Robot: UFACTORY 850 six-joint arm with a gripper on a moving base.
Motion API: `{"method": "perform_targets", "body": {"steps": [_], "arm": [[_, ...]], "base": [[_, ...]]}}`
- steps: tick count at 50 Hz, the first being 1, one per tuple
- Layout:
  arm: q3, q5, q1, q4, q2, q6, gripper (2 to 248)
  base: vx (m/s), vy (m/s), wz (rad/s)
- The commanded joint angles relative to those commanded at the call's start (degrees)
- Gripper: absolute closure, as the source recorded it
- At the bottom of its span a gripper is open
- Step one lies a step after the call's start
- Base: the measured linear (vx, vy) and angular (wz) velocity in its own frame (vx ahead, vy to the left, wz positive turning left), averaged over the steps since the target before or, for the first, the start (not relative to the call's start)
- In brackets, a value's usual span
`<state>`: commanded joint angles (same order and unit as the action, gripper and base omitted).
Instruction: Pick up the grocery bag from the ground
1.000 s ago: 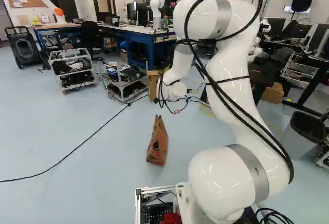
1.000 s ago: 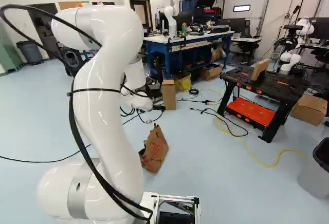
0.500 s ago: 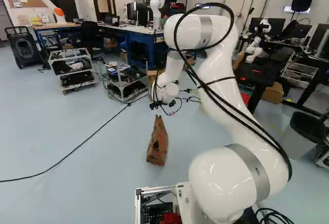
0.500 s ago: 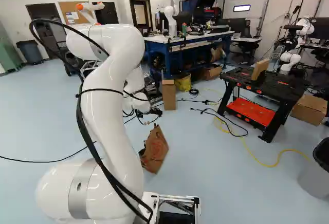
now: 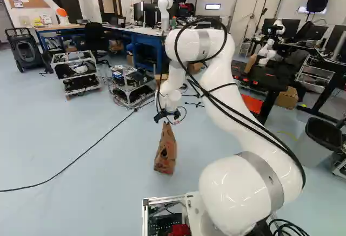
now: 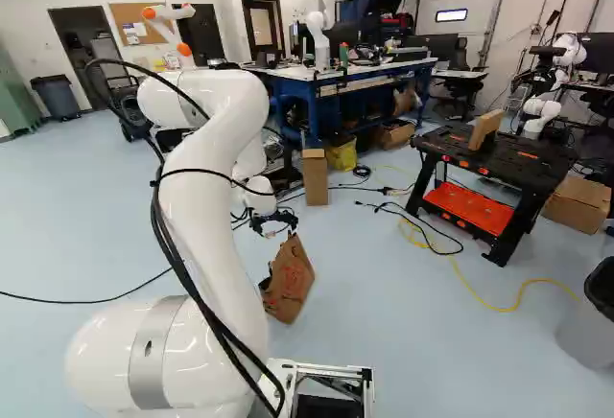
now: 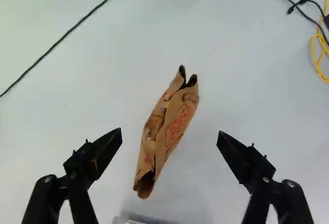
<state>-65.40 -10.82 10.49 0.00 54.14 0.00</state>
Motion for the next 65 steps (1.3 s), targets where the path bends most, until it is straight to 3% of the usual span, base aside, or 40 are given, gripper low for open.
{"method": "perform_targets", "body": {"steps": [27,65], "arm": [[-4.6,9.9,0.5,0.0,6.0,0.0,3],[-10.6,10.4,0.5,0.0,14.0,0.0,3]], "base": [[0.0,0.0,0.0],[0.0,0.0,0.0]]}}
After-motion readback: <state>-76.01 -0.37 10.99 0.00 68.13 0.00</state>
